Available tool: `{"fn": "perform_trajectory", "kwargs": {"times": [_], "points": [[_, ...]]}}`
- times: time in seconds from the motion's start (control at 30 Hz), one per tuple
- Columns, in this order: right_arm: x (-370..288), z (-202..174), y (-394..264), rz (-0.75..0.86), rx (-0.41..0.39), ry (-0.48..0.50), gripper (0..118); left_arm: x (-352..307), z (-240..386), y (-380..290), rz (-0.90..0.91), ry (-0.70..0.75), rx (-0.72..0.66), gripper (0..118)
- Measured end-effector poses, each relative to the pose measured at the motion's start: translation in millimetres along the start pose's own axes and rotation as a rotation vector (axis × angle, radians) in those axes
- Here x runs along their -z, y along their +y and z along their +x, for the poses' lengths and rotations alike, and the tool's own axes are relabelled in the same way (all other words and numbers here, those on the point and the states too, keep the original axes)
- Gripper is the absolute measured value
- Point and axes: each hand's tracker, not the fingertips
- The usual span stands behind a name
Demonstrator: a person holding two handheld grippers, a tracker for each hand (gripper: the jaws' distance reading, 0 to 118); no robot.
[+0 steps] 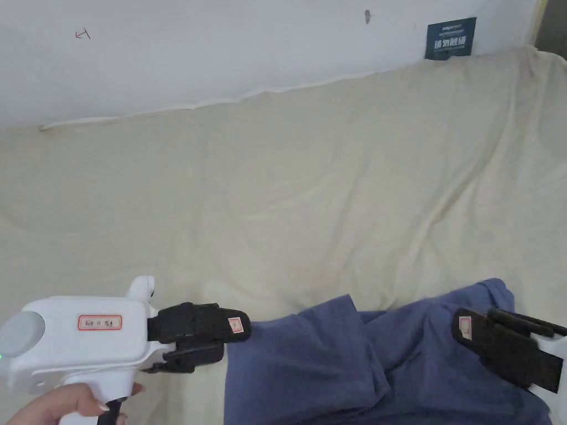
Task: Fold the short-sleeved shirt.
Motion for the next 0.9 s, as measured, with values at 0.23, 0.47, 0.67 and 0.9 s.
{"fn": "perform_trajectory", "kwargs": {"times": [0.23, 0.47, 0.67, 0.9], "points": [[4.9, -12.3, 0.9, -0.037, -0.053, -0.014, 0, 48.6, -51.6, -21.8, -0.130, -0.051, -0.139, 118], [11.6, -12.1, 0.4, -0.066, -0.057, -0.046, 0, 81.3, -46.8, -6.7, -0.116, -0.131, -0.116, 118], [14.9, -5.6, -4.2, -0.078, -0.047, -0.053, 0, 69.6, -33.0, -2.9, -0.095, 0.019, -0.055, 88], [15.5, -4.5, -7.9, -0.089, -0.034, -0.038, 0, 62.0, -23.5, -3.3, -0.064, 0.160, -0.052, 9]]}}
